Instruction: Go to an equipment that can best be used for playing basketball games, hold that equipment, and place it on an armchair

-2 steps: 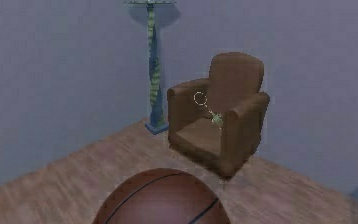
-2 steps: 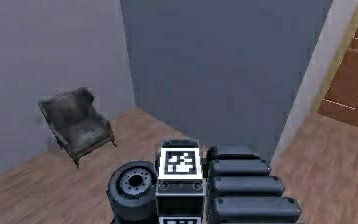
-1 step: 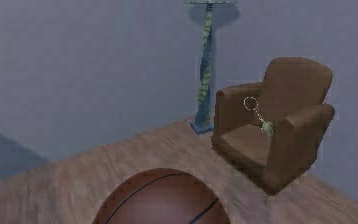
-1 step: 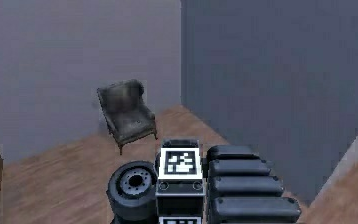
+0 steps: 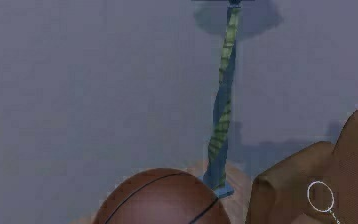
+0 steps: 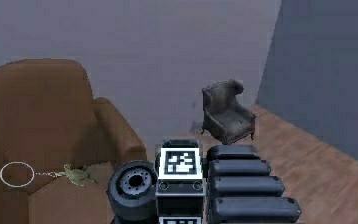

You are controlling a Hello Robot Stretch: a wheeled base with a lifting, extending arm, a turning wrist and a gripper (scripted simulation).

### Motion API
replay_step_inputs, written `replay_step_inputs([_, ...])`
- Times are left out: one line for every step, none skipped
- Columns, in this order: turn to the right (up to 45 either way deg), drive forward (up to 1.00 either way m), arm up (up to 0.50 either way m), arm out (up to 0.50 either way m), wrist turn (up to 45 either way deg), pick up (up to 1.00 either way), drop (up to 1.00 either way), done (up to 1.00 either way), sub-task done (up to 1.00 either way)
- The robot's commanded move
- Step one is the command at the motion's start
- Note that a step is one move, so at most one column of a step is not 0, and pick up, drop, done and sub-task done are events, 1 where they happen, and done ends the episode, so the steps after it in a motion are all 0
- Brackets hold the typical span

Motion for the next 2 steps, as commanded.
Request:
replay_step_inputs([-6.0, 0.0, 0.0, 0.0, 0.0, 0.0, 0.0, 0.0, 0.0])
replay_step_inputs([0.0, 0.1, 0.0, 0.0, 0.0, 0.0, 0.0, 0.0, 0.0])
